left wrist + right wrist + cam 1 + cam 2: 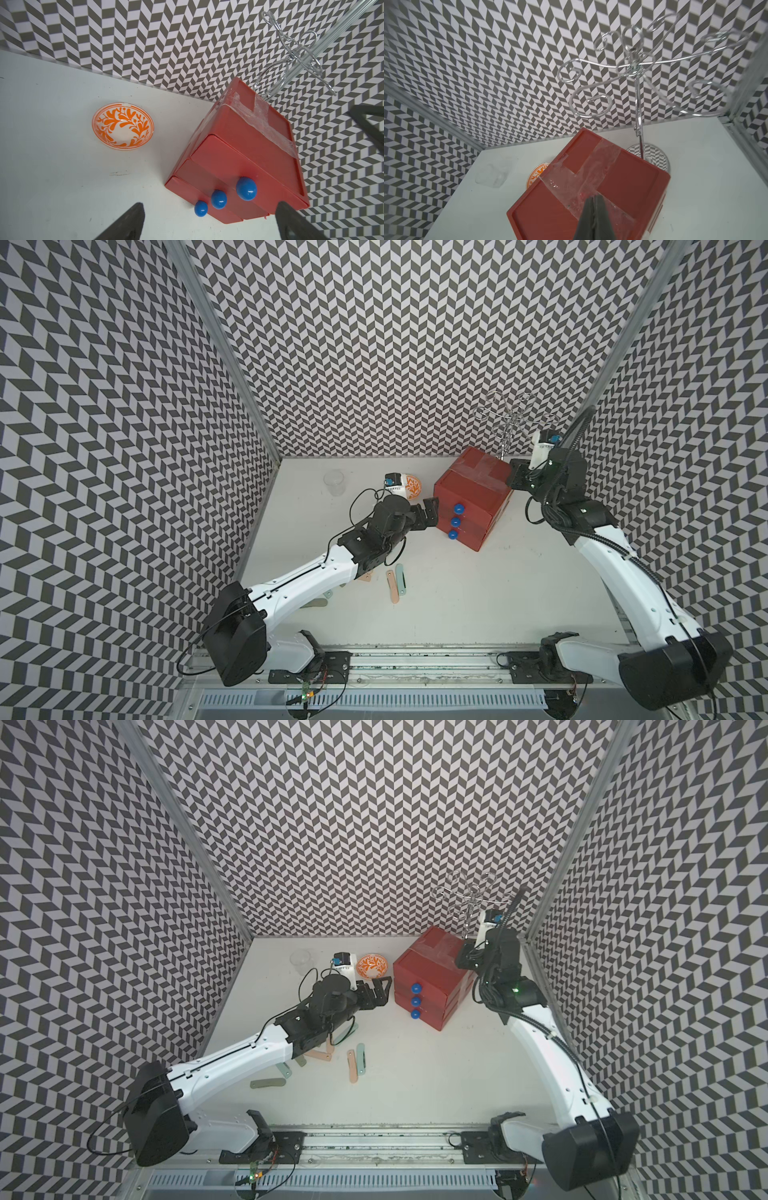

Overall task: Place the fruit knives into the drawer by color
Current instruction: Open the drawer in the storage box.

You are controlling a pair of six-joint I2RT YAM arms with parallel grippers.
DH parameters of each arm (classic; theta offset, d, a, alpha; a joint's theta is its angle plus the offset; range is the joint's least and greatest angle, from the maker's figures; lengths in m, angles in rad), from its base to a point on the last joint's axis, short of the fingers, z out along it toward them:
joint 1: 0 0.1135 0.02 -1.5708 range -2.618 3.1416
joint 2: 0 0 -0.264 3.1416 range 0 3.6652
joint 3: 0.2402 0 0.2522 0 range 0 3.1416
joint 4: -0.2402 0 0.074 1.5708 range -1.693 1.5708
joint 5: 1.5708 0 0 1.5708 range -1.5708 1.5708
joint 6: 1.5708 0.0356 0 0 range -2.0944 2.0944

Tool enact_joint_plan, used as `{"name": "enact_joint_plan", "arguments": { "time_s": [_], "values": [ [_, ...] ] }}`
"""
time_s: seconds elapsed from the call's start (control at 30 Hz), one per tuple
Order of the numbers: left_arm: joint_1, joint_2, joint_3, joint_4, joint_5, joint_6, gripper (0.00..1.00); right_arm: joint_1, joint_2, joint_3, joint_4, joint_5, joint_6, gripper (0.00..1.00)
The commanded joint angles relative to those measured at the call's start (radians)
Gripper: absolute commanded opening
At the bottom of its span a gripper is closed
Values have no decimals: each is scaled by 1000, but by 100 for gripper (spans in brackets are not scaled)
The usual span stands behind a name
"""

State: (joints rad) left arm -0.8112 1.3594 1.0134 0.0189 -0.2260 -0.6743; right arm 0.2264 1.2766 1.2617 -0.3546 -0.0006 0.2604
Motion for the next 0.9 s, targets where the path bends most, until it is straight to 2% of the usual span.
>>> {"name": "enact_joint_plan", "arguments": {
  "time_s": [0.0, 0.27, 0.43, 0.57, 0.87],
  "values": [
    [-1, -13, -20, 53, 81, -37, 100, 8, 56, 66, -37, -65, -20, 0],
    [-1, -22, -51, 141, 238, -90, 100, 13, 166, 162, -130, -71, -23, 0],
    [0, 4, -79, 226, 350, -175, 100, 14, 206, 167, -160, -47, -36, 0],
    [0, 50, -76, 257, 435, -218, 94, 14, 233, 166, -167, -62, -24, 0],
    [-1, 107, -82, 285, 495, -265, 87, 13, 274, 162, -179, -119, 1, 0]
  ]
}}
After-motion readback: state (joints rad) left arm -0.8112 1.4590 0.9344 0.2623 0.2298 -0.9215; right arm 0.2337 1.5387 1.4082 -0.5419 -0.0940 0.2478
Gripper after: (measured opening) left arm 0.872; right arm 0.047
